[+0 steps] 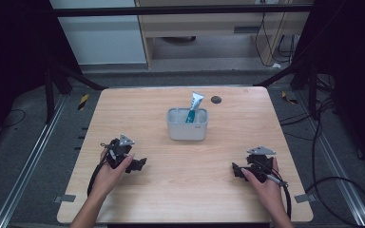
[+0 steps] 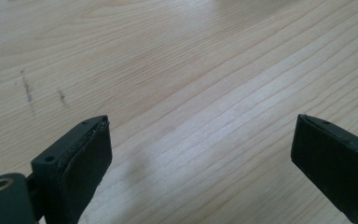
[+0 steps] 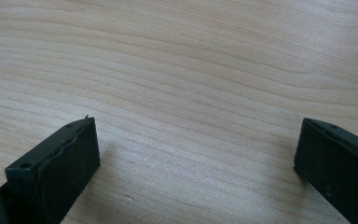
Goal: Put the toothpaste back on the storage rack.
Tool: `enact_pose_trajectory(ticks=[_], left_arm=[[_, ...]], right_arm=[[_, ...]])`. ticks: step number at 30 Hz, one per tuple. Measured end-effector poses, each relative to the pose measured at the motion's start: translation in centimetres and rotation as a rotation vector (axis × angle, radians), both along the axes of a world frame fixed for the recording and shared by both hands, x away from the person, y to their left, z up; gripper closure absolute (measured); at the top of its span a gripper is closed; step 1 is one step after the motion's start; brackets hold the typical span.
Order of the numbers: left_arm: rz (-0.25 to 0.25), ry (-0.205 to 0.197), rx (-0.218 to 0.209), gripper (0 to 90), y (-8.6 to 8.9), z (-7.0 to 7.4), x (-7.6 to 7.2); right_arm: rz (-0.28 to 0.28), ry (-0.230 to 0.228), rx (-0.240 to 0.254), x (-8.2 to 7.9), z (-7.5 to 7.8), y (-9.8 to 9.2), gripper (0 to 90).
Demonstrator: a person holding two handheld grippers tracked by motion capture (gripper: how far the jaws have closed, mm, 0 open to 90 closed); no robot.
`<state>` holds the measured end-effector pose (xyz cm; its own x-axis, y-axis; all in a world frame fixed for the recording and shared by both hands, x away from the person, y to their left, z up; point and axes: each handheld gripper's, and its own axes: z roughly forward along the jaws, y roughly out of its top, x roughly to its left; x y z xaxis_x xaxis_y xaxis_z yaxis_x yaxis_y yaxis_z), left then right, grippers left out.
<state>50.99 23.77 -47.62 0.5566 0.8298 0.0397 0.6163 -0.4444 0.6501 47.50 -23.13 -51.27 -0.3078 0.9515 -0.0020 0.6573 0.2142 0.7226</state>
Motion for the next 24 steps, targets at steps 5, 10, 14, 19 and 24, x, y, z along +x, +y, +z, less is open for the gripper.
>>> enact_pose_trajectory(ticks=[5, 10, 14, 19, 24], left_arm=[[0.028, 0.006, 0.004, 4.8, 1.2, -0.6, 0.2], [0.06, 0.011, -0.001, 4.8, 2.3, -1.2, 0.4], [0.078, 0.008, -0.011, 4.9, 3.1, -1.6, 0.6], [0.086, 0.005, -0.017, 5.0, 3.5, -1.8, 1.0], [0.095, 0.001, -0.022, 4.8, 3.8, -2.3, 1.4]], right_arm=[[0.0, 0.0, 0.001, 0.0, 0.0, 0.0, 0.3], [0.0, 0.0, 0.001, 0.0, 0.0, 0.0, 0.3], [0.0, 0.0, 0.001, 0.0, 0.0, 0.0, 0.3], [0.0, 0.0, 0.001, 0.0, 0.0, 0.0, 0.3], [0.0, 0.0, 0.001, 0.0, 0.0, 0.0, 0.3]])
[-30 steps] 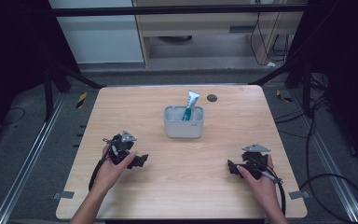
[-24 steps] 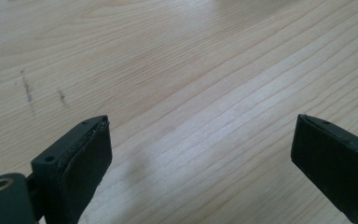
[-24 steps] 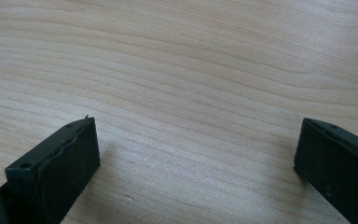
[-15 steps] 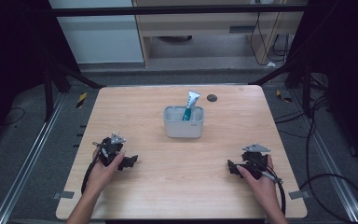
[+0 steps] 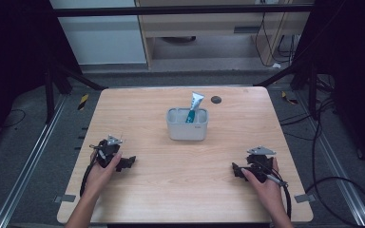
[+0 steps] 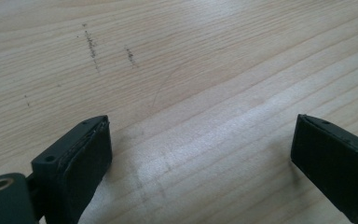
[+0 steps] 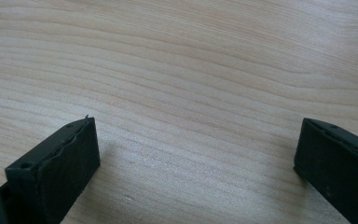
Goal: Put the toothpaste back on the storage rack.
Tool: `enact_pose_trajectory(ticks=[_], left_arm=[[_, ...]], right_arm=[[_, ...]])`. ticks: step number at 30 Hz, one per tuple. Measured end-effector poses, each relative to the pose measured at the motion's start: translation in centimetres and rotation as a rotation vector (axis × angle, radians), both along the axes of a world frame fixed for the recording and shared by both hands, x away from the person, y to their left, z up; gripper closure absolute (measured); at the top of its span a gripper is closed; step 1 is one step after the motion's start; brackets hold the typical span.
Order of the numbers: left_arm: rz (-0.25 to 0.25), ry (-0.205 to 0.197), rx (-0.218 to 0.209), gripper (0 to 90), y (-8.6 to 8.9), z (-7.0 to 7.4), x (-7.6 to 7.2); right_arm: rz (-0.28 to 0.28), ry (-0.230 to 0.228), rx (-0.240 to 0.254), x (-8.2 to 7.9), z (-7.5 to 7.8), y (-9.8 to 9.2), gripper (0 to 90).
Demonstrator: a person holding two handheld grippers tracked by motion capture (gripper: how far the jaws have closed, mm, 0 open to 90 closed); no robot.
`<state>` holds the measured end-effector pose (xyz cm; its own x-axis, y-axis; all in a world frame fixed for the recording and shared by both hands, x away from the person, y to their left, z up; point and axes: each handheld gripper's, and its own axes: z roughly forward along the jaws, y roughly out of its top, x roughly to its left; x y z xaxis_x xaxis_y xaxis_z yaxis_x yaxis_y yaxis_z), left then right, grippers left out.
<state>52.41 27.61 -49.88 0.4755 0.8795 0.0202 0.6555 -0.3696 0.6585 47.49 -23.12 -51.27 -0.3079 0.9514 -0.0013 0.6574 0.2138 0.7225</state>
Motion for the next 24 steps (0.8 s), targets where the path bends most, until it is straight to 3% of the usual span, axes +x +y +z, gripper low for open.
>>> enact_pose_trajectory(ticks=[12, 24], left_arm=[[-0.027, -0.07, -0.035, 0.9, 0.2, -0.86, 0.59], [-0.025, -0.064, -0.039, 0.0, 0.12, -0.91, 0.79]], right_arm=[[-0.001, 0.0, 0.002, 0.0, 0.0, 0.01, 0.3], [-0.02, -0.002, 0.0, 0.38, 0.0, -0.14, 0.3]])
